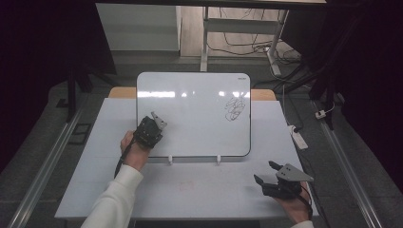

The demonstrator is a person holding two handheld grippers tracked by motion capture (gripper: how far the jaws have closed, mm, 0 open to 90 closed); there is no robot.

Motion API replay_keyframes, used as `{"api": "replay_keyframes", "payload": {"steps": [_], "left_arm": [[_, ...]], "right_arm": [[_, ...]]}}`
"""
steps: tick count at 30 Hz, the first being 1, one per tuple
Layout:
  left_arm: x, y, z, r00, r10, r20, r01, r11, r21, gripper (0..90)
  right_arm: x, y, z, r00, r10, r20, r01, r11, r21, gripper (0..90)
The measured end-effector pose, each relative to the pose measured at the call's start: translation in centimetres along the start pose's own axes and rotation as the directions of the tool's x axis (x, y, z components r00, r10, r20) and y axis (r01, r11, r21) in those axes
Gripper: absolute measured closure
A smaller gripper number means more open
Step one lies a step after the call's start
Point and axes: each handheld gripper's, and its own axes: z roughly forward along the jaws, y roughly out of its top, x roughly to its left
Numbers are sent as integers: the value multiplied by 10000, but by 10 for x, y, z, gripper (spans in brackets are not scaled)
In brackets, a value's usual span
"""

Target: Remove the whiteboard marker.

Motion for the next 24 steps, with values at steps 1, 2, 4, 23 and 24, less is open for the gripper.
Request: {"api": "replay_keyframes", "payload": {"steps": [1,2,4,23,24], "left_arm": [[-1,0,0,10000,8,-51,-8,10000,-3,780],[-1,0,0,10000,21,-57,-21,10000,-21,788],[-3,0,0,9999,87,-68,-87,10000,-38,812],[-4,-24,-64,9719,-95,2353,599,9762,-2082,817],[-4,-24,-64,9719,-95,2353,599,9762,-2082,816]], "right_arm": [[0,0,0,10000,-23,20,23,10000,4,227],[0,0,0,10000,-32,31,32,10000,1,227],[0,0,0,10000,-35,57,35,10000,-19,228],[6,6,-3,9997,226,-122,-231,9985,-487,238],[7,8,-3,9991,305,-293,-320,9981,-520,241]]}}
